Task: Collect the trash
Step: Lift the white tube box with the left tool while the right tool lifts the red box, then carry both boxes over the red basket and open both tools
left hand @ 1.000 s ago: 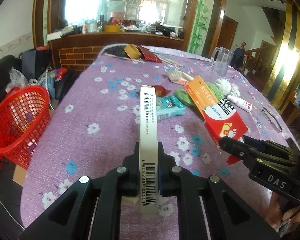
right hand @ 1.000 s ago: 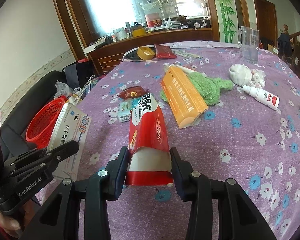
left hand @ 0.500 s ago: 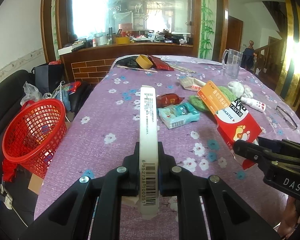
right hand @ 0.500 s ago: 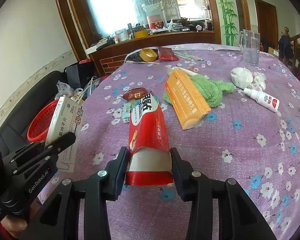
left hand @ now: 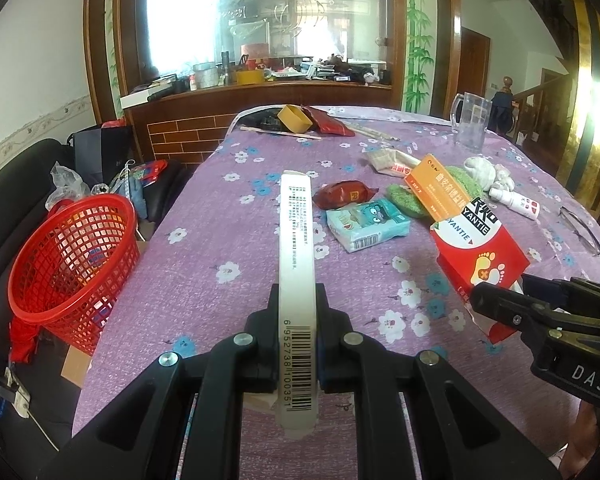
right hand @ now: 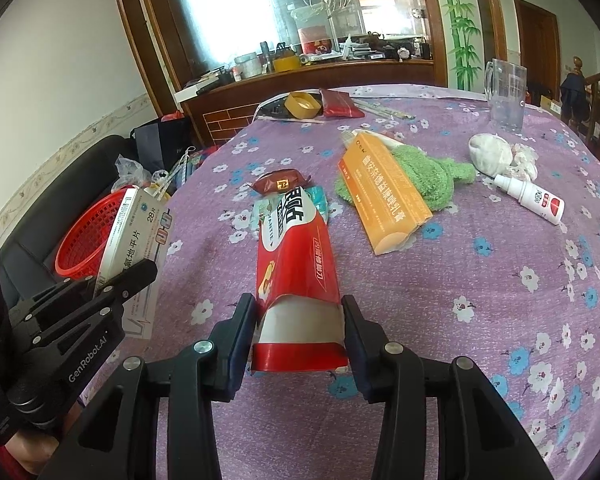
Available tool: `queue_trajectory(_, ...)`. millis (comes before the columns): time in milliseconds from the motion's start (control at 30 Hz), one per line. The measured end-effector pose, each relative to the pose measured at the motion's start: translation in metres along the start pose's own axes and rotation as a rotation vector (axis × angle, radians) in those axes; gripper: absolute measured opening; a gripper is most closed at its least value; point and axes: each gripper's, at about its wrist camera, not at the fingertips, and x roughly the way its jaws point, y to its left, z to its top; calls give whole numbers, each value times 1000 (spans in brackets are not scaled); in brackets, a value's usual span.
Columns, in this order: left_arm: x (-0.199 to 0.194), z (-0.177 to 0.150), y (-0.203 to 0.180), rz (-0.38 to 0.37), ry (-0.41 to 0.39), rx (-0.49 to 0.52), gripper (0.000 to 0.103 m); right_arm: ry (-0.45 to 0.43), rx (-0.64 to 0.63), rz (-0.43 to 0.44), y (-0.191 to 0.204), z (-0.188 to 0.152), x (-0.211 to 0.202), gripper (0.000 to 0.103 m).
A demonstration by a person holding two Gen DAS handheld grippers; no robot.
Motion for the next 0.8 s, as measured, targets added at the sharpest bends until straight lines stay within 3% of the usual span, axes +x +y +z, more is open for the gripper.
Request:
queue_trajectory(533, 1, 1, 13, -12, 4, -31, 12, 18, -18, 2, 9, 0, 6, 48)
queue_trajectory(800, -15, 13, 41, -33, -17, -85, 12, 54, -36, 64, 25, 11, 12, 48)
